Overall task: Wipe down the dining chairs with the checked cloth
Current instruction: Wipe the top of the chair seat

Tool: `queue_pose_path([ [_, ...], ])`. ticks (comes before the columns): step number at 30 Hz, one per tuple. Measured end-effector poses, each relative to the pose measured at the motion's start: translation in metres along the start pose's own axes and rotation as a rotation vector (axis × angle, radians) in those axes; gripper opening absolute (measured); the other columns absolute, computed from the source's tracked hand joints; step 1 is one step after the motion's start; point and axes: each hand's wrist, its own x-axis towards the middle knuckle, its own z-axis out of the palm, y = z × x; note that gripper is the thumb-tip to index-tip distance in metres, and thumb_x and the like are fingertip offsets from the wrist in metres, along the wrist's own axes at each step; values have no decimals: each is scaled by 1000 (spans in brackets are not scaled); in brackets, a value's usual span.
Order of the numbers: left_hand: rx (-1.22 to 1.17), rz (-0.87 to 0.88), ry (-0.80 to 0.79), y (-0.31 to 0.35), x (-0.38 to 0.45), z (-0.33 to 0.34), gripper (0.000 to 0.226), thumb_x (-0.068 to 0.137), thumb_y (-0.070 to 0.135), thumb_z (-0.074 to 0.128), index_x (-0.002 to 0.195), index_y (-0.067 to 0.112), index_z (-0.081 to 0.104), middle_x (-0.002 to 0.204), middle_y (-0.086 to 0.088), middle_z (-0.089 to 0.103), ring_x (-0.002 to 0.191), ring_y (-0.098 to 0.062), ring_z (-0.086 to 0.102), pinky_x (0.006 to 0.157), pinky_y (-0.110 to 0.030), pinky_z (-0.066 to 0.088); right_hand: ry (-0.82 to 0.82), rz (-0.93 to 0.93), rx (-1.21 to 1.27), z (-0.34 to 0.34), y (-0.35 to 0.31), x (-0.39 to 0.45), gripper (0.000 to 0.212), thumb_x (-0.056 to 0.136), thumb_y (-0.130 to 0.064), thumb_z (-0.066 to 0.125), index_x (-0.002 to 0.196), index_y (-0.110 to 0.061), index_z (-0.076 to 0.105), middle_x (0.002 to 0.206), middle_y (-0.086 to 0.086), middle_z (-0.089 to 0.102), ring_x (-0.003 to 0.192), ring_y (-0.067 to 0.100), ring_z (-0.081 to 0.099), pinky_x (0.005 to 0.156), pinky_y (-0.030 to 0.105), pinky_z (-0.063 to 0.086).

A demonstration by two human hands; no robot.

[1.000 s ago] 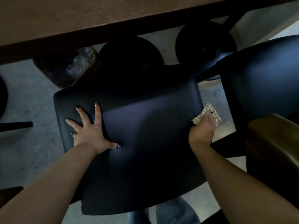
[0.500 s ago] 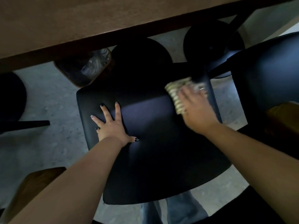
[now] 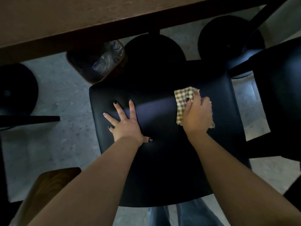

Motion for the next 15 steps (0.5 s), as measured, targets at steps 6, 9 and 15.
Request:
queue_pose_path([
  [6, 5, 3, 18, 0, 2, 3, 147, 60, 65, 80, 144, 29, -36, 153, -17, -36, 139, -58, -16, 111, -59, 30, -65, -237, -13, 4, 1, -3, 30, 97, -25, 48, 120, -6, 53, 100, 14, 59, 78, 32, 59, 57, 32, 38],
  [9, 12, 4, 23, -1, 2, 4, 147, 59, 67, 79, 144, 29, -36, 153, -17, -36, 139, -57, -16, 110, -58, 33, -120, -691, -181, 0, 23, 15, 26, 86, -13, 61, 109, -2, 60, 80, 15, 60, 53, 32, 59, 42, 33, 45],
  [15, 18, -1, 43, -1, 1, 5, 147, 59, 68, 78, 144, 30, -35, 153, -15, -35, 140, -56, -15, 110, -57, 33, -4, -115, -95, -23, 40, 77, 38, 99, -27, 37, 131, -6, 41, 120, 22, 53, 97, 45, 57, 76, 48, 45],
])
